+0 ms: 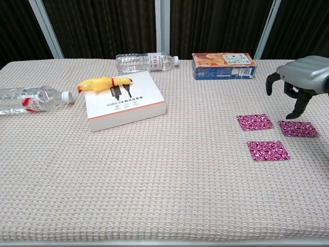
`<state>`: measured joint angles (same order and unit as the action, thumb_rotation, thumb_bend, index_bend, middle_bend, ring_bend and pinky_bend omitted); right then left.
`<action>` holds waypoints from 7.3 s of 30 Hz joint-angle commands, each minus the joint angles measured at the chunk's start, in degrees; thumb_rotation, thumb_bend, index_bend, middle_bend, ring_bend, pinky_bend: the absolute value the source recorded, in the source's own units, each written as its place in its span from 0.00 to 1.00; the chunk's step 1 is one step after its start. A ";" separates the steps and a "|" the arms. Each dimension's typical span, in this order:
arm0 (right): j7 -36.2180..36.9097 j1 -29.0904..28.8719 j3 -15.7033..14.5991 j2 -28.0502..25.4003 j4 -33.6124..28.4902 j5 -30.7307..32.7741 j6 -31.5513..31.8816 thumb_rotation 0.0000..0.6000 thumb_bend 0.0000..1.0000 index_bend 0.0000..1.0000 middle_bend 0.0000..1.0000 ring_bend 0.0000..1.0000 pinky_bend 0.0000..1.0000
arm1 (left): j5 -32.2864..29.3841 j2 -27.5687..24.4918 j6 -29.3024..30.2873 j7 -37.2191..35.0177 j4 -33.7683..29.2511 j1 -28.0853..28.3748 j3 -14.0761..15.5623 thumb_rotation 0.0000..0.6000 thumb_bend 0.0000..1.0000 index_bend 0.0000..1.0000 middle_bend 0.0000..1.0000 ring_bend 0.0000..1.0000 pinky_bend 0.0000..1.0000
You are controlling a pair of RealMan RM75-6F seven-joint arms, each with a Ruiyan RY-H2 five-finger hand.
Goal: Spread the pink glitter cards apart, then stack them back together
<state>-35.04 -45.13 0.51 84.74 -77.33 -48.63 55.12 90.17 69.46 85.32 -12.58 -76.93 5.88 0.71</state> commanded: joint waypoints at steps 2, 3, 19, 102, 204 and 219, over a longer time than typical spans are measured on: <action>-2.28 -0.72 0.72 2.55 2.71 1.81 -1.87 1.00 0.00 0.32 0.89 0.94 0.96 | -0.15 0.02 -0.05 -0.48 0.43 -0.09 0.02 1.00 0.00 0.21 0.14 0.09 0.23; -2.61 -0.81 0.90 3.09 3.30 2.03 -2.11 1.00 0.00 0.32 0.89 0.94 0.96 | -0.24 0.02 -0.06 -0.68 0.58 -0.12 0.00 1.00 0.00 0.21 0.14 0.09 0.23; 2.38 -1.31 4.57 7.32 8.84 6.39 -9.36 1.00 0.00 0.32 0.90 0.94 0.96 | -0.57 0.23 -0.64 -2.03 2.16 -0.08 0.00 1.00 0.00 0.21 0.14 0.09 0.23; 0.89 -2.43 6.38 13.25 16.74 9.54 -12.36 1.00 0.00 0.37 0.92 0.96 0.96 | -1.40 1.78 -2.69 -4.78 6.65 -0.20 0.52 1.00 0.00 0.21 0.14 0.09 0.23; 4.88 3.78 4.03 3.40 11.72 7.90 -12.10 1.00 0.00 0.36 0.92 0.96 0.96 | -0.94 1.14 -3.42 -1.97 4.18 0.72 0.72 1.00 0.00 0.21 0.14 0.09 0.23; -0.77 1.58 3.45 -0.11 -2.15 10.36 -7.97 1.00 0.00 0.36 0.92 0.96 0.96 | -0.74 0.32 -3.00 -0.90 2.55 0.86 0.56 1.00 0.00 0.21 0.14 0.09 0.23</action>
<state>-34.96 -43.05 4.32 84.56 -78.59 -38.92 46.69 89.44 69.79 82.33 -13.49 -74.38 6.74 1.27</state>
